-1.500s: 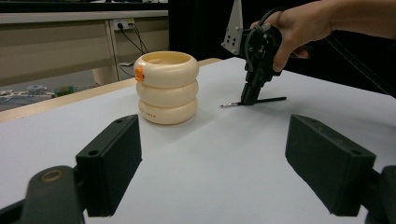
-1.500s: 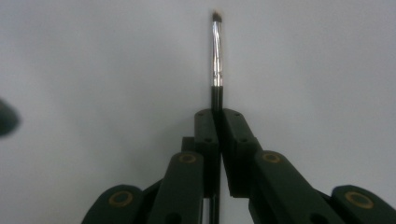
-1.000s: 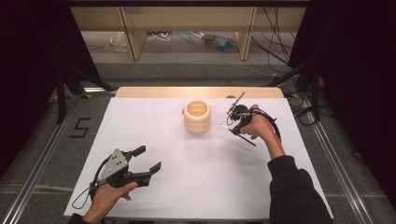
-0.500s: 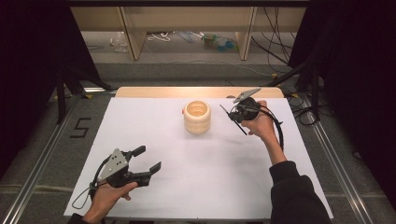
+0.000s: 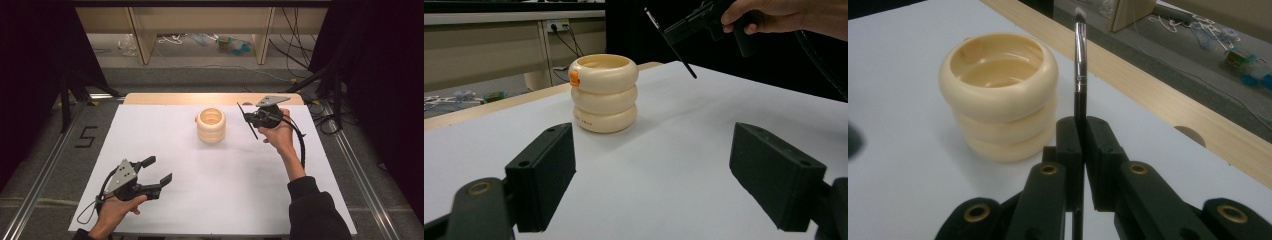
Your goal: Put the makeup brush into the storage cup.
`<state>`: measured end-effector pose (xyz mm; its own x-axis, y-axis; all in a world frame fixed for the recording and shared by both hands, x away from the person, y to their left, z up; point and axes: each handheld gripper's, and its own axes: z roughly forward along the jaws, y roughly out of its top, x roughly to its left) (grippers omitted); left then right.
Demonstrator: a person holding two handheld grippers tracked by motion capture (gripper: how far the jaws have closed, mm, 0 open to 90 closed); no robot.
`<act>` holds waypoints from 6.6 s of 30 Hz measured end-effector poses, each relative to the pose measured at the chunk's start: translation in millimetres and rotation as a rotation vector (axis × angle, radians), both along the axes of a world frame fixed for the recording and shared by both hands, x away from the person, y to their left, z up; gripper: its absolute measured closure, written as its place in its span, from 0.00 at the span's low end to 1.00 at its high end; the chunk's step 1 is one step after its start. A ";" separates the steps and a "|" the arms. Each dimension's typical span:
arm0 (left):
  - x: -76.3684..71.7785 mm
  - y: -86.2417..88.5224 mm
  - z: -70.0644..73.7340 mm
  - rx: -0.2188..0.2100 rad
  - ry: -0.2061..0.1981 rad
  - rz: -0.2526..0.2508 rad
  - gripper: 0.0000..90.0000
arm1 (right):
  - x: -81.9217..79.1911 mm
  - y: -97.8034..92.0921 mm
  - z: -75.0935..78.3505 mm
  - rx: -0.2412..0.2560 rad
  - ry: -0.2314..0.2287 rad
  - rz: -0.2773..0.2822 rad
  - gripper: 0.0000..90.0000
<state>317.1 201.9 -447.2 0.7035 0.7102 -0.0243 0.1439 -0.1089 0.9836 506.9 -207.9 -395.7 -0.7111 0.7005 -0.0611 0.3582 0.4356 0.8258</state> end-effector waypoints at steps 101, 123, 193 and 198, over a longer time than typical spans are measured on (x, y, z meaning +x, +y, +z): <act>-2.4 -0.8 0.0 -0.011 0.025 0.004 0.21 | 14.8 64.5 35.6 0.303 -0.158 -0.012 0.95; -1.8 -1.2 -0.1 -0.020 0.025 0.014 0.21 | 26.8 90.7 32.8 0.304 -0.158 0.003 0.95; -2.8 -1.2 0.4 -0.018 0.028 0.001 0.21 | 35.7 113.2 -5.8 0.241 -0.088 -0.025 0.95; -3.2 -1.0 0.5 -0.021 0.029 0.005 0.21 | 35.0 114.5 -8.8 0.237 -0.079 -0.019 0.95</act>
